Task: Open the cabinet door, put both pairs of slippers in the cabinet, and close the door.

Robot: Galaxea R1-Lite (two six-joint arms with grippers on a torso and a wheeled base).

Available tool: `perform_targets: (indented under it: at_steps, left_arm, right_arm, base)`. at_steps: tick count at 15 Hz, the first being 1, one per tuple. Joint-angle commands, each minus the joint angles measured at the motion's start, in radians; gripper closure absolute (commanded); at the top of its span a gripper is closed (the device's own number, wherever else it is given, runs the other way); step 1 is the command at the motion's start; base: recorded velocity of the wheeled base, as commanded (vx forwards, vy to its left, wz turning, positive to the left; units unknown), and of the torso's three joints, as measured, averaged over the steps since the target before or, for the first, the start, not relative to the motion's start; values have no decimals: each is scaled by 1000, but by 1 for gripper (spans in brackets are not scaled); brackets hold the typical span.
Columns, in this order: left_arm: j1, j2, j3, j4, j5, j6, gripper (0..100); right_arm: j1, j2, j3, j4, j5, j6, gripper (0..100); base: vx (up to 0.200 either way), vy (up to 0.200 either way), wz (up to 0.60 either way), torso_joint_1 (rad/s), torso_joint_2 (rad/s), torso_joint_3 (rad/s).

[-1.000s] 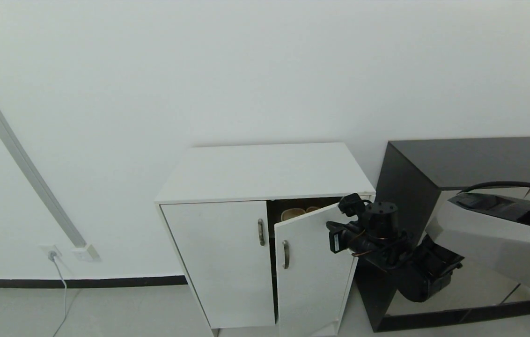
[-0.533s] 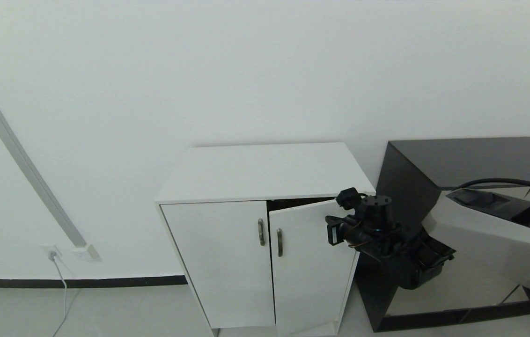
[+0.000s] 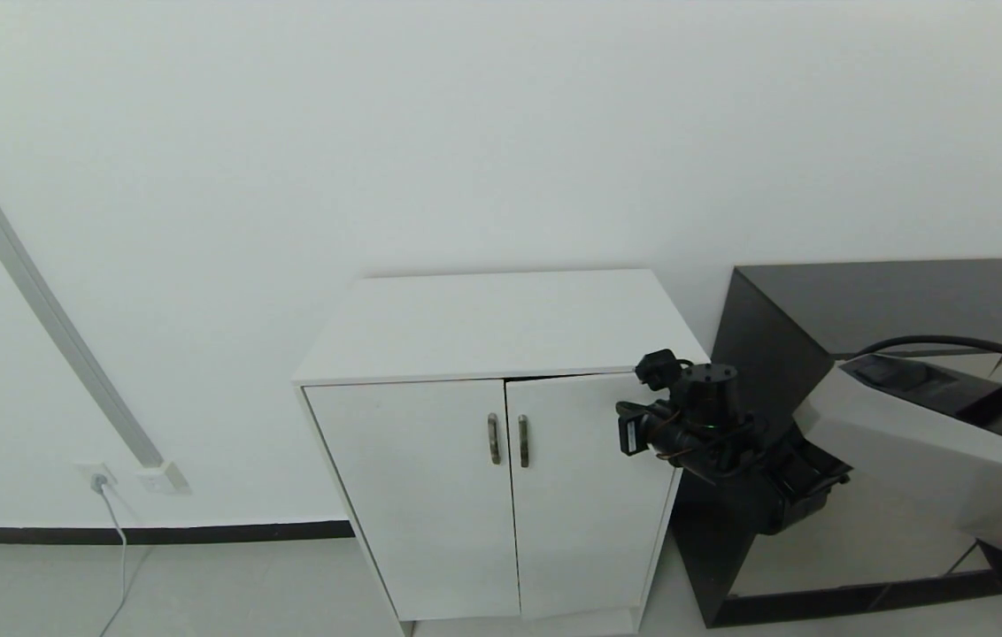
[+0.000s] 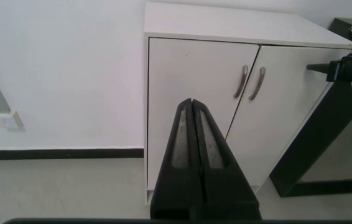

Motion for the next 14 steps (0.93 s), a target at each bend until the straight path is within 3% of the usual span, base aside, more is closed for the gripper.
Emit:
perform_targets:
  at_steps: [1, 14]
  left_arm:
    - [0, 1, 0, 0, 0, 0, 100]
    - [0, 1, 0, 0, 0, -2, 100]
  right_arm:
    - [-1, 8, -4, 0, 2, 1, 100]
    - [-12, 29, -30, -2, -1, 6, 100]
  base:
    - [0, 0, 0, 0, 0, 0]
    - [0, 0, 0, 0, 0, 0]
